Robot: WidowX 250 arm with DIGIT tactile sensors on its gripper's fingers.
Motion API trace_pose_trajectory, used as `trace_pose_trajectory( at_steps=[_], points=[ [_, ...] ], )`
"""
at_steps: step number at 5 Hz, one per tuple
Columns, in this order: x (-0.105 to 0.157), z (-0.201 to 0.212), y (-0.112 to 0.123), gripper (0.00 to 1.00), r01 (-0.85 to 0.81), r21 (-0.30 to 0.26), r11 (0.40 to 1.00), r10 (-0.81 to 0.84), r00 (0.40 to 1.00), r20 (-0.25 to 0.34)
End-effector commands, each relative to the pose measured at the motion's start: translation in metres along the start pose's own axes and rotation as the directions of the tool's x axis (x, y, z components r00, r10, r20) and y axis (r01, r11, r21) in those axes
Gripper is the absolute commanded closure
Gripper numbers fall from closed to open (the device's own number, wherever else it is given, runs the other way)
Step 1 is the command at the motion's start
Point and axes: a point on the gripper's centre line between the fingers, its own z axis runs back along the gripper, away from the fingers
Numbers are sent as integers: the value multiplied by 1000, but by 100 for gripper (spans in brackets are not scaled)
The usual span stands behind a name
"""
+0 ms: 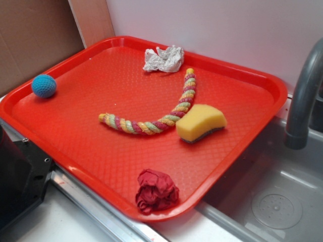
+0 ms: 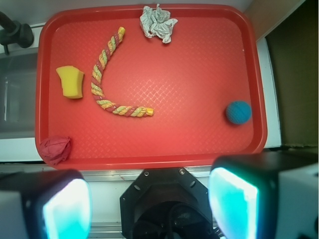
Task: Grab the green sponge.
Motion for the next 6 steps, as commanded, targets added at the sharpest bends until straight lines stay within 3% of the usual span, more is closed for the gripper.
trace_pose_trajectory(
  at_steps=[1,2,3,4,5,6],
  points=[
    [0,0,0,0,0,0,1000,0,1000,0],
    [18,-53,-10,0,72,50,996,-73,997,15],
    [22,-79,-31,0,103,-6,995,-103,995,15],
    [32,-103,-61,0,210,-73,975,-204,976,76],
    [58,-125,-92,0,267,-117,957,-254,961,111],
    [81,-139,-119,0,298,-117,947,-285,951,118]
  ],
)
